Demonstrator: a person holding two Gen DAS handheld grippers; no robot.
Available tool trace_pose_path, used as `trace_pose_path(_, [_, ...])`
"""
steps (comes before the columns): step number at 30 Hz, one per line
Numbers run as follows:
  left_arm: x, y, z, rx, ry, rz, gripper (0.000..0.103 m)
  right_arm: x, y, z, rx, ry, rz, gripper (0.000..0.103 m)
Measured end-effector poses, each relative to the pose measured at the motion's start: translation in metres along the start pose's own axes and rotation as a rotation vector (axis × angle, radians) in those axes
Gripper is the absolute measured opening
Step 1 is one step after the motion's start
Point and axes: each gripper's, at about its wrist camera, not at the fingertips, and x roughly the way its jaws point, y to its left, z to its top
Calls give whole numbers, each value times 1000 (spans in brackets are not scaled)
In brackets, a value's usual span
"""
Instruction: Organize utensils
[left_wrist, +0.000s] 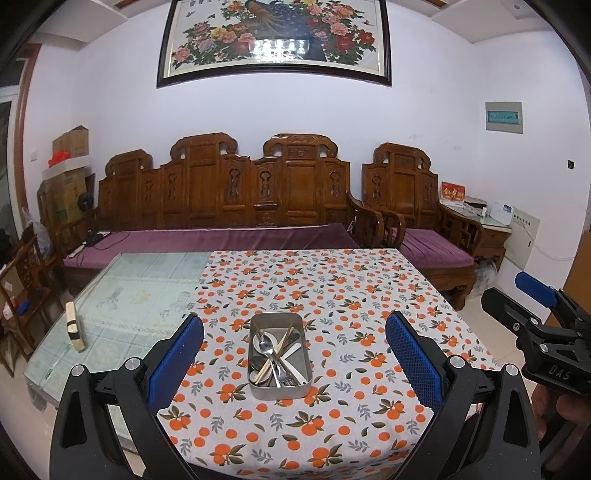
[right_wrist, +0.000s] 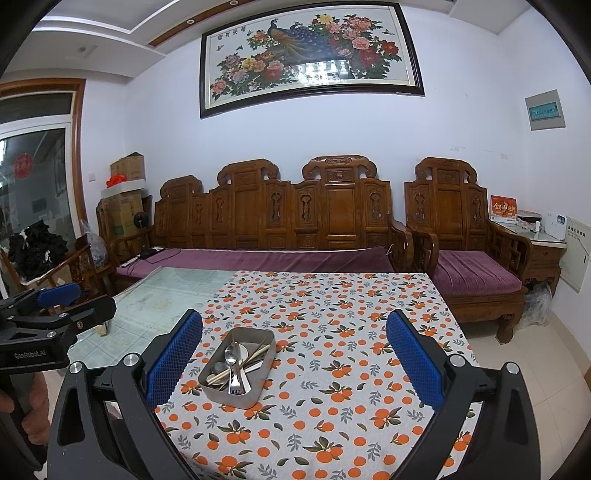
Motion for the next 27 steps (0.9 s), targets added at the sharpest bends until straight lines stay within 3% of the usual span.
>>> trace_pose_path(27, [1,0,-4,7,1,6,95,-1,-1,-1,3,1,3,100])
